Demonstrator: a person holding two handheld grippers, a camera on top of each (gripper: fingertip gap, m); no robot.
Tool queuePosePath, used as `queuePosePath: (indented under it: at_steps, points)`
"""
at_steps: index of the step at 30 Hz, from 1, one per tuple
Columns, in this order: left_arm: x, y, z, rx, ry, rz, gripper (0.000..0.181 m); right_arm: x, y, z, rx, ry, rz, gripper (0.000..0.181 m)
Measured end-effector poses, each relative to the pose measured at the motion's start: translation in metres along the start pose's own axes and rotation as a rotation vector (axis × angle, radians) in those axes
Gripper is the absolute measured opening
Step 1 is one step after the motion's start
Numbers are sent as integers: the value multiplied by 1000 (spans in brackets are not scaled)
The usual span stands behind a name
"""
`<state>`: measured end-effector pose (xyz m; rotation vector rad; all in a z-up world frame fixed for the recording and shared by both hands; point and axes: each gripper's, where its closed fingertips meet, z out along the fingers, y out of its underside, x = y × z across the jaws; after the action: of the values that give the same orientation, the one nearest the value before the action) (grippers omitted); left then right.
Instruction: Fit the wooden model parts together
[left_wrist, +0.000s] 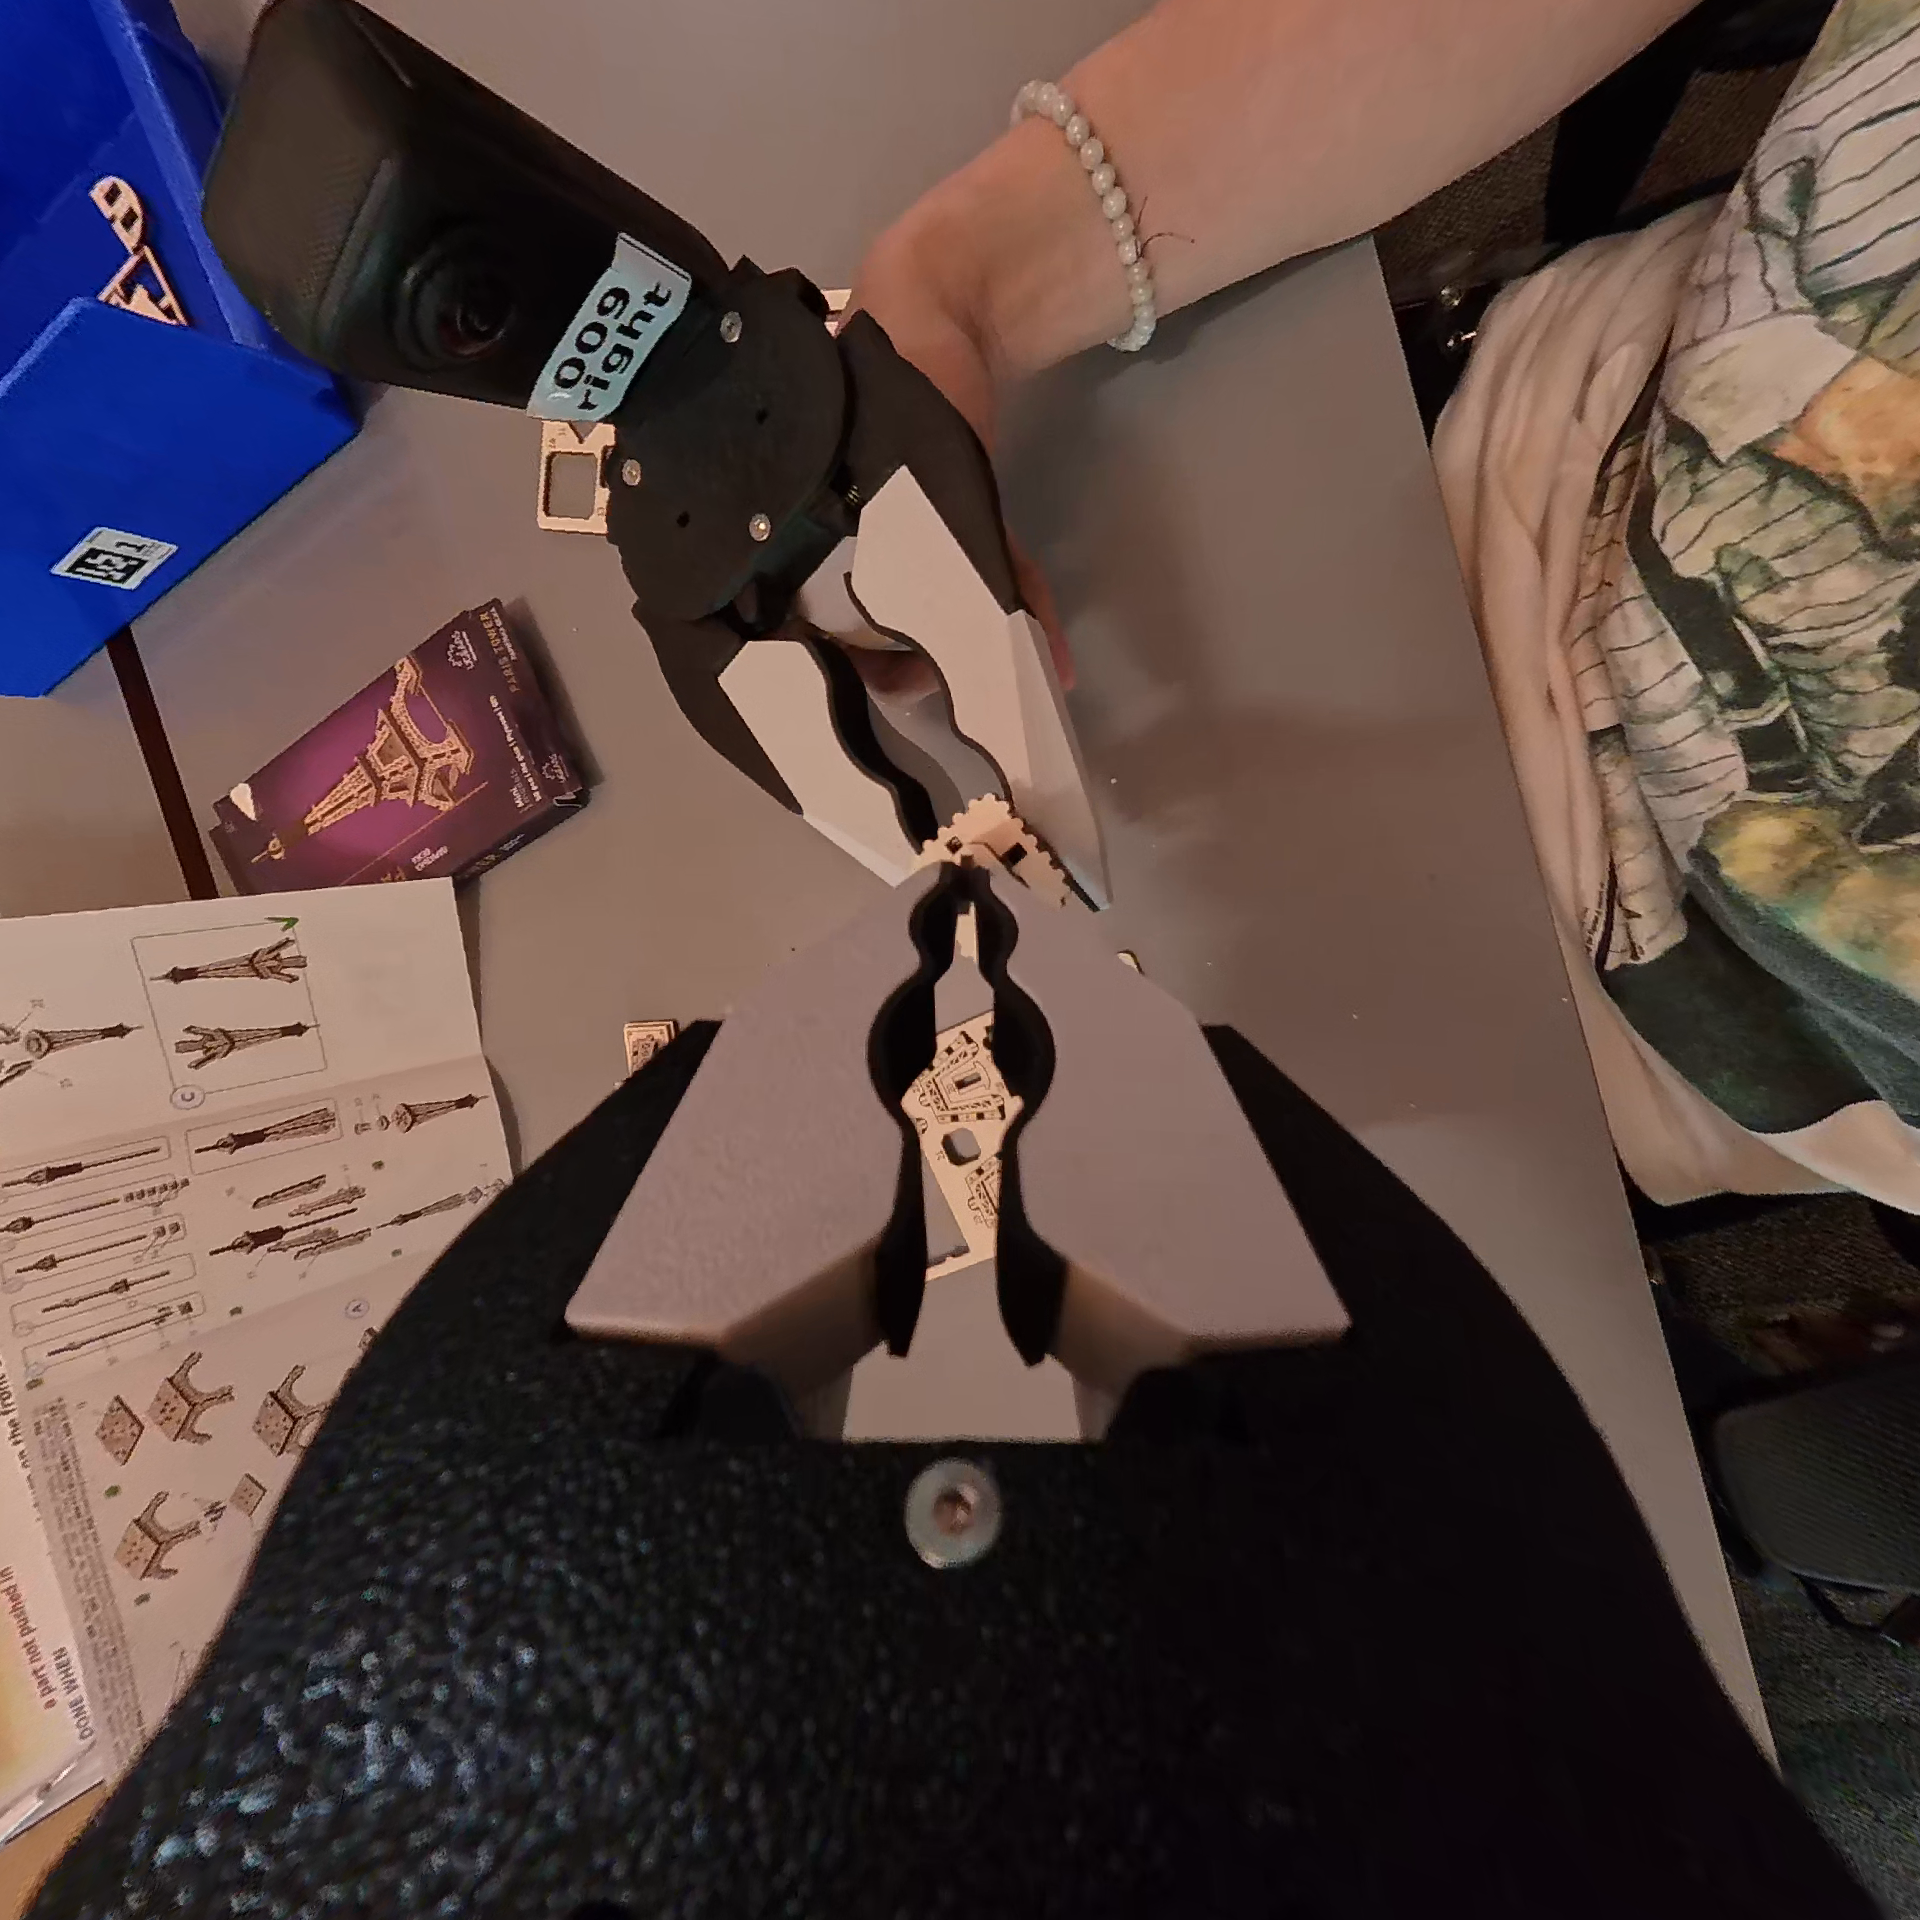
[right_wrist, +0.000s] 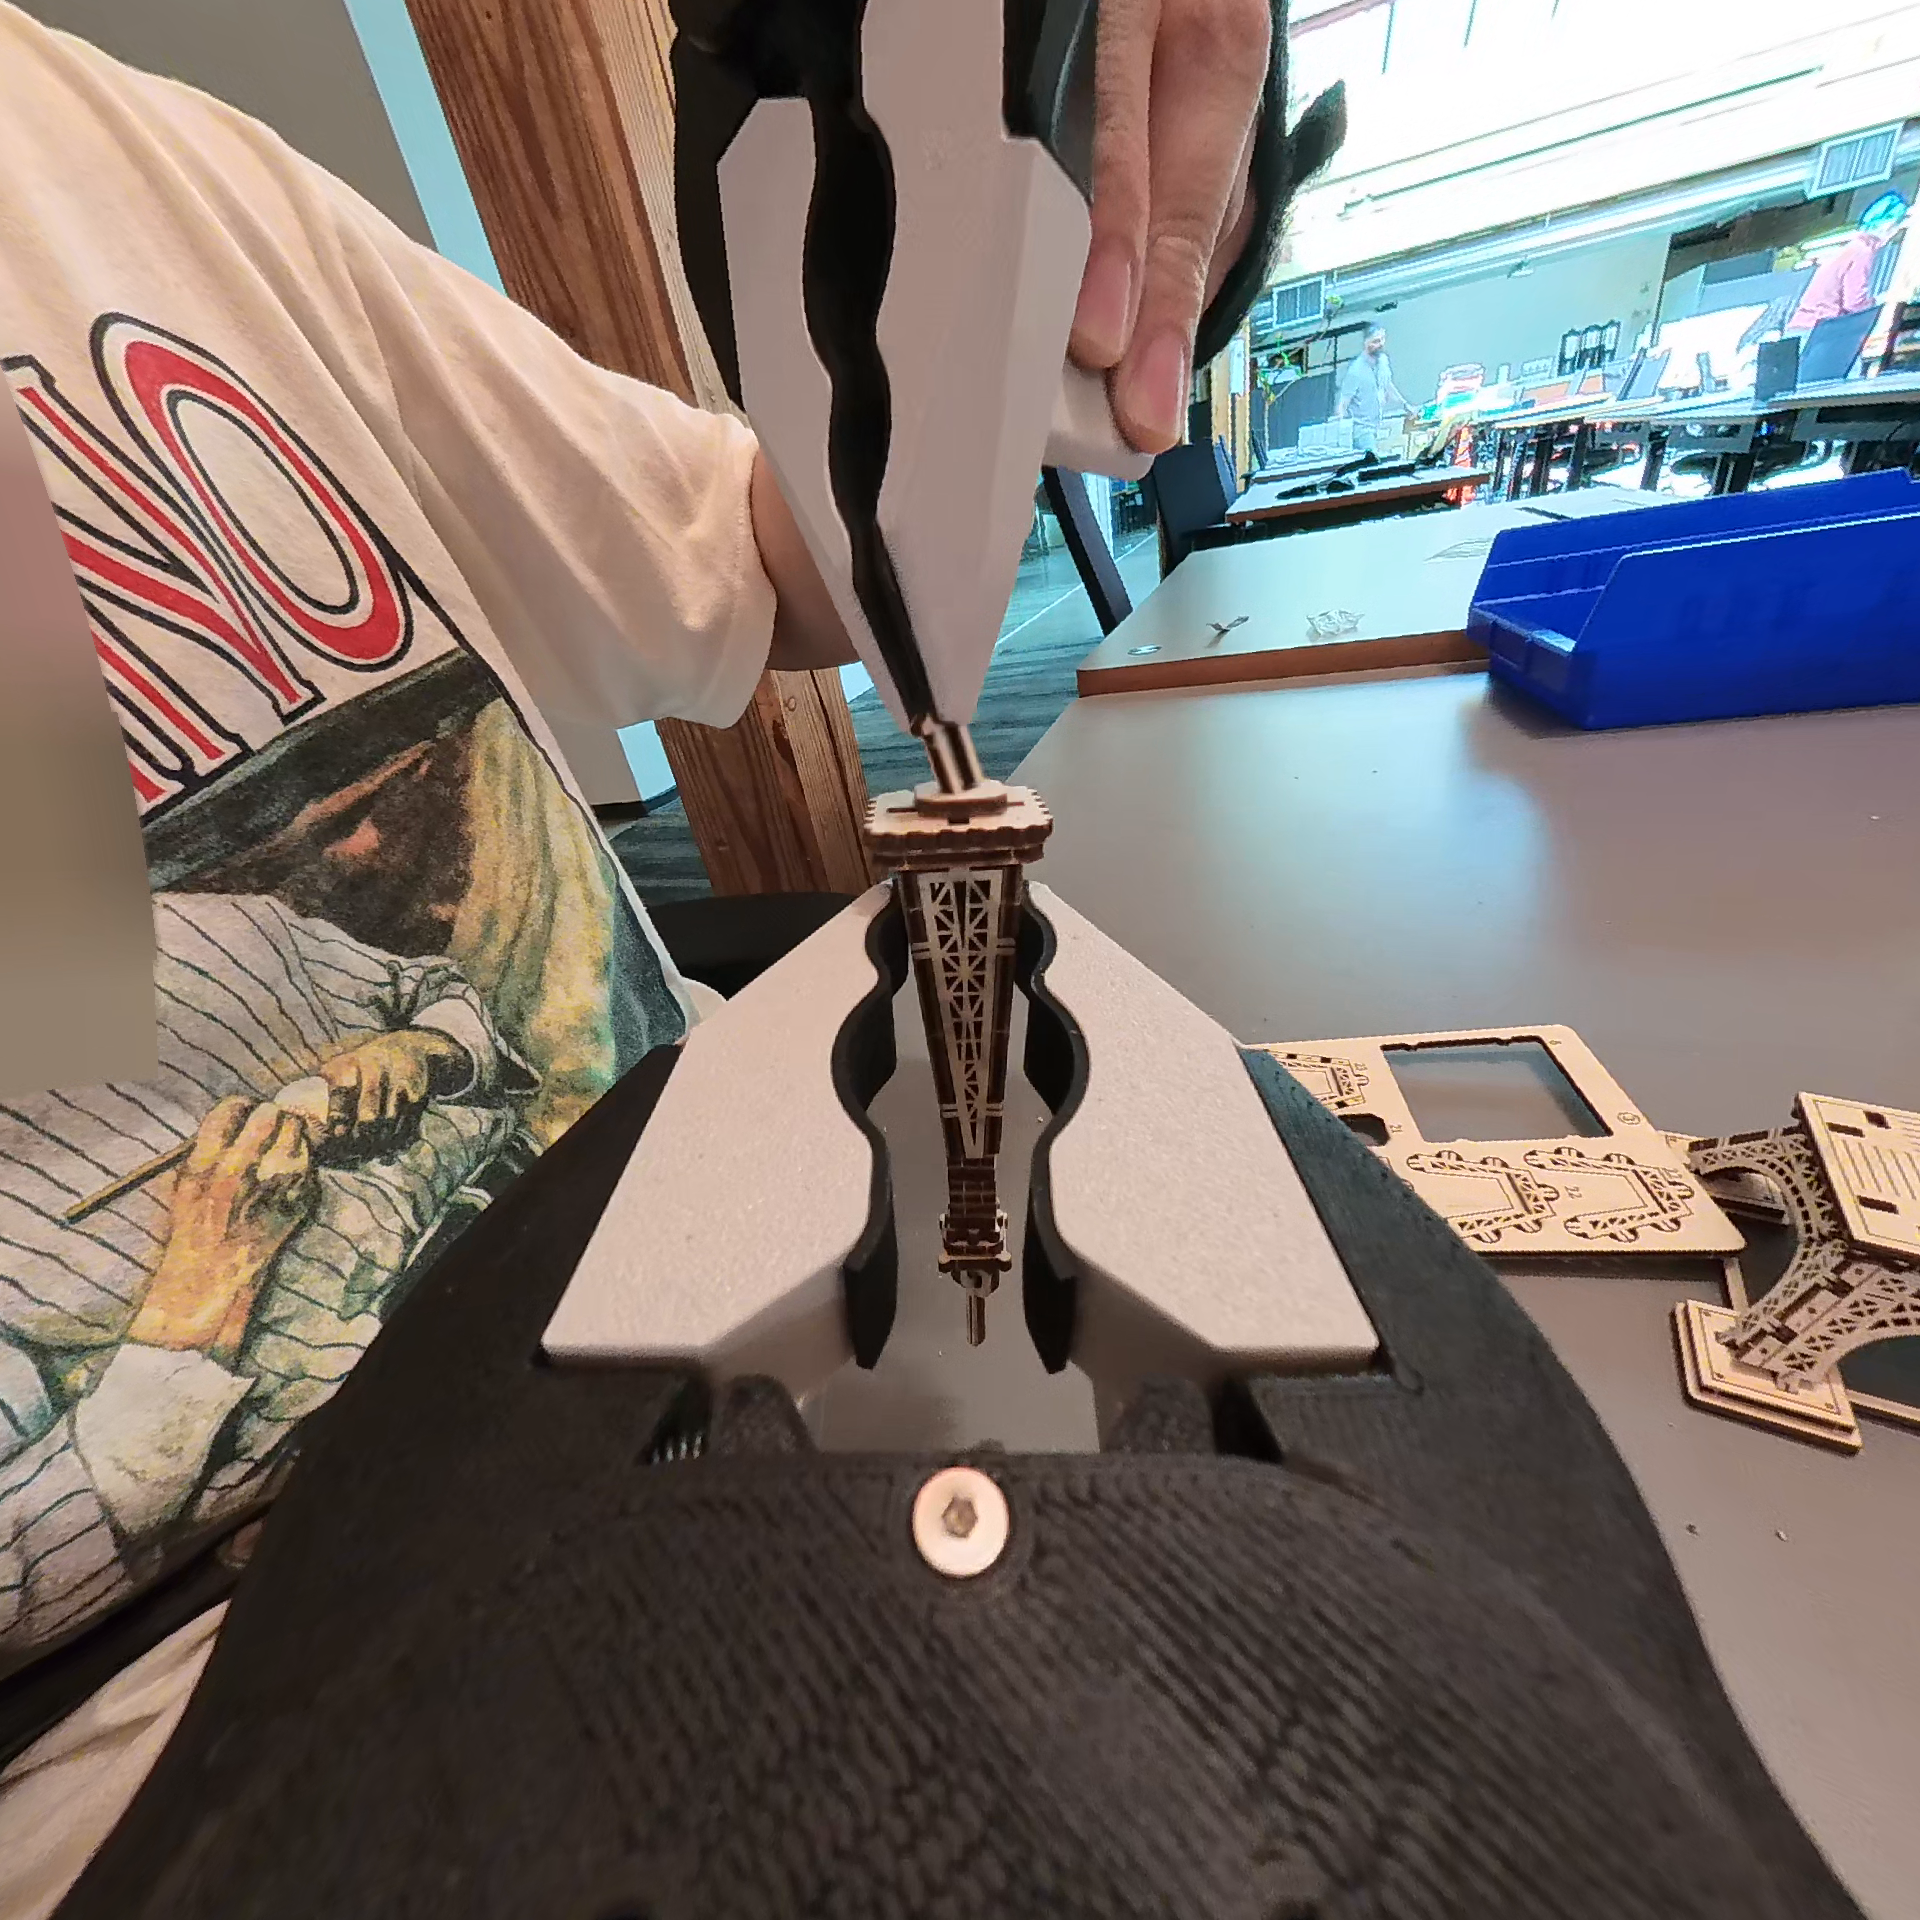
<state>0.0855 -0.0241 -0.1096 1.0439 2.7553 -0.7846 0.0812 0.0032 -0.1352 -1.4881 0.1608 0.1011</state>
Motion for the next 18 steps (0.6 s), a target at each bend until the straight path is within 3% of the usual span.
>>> queuePosePath:
  at_steps: [18]
  points:
    - [-4,3,5,7,63,-208,0,6,3,-1,-26,41,-30,16]
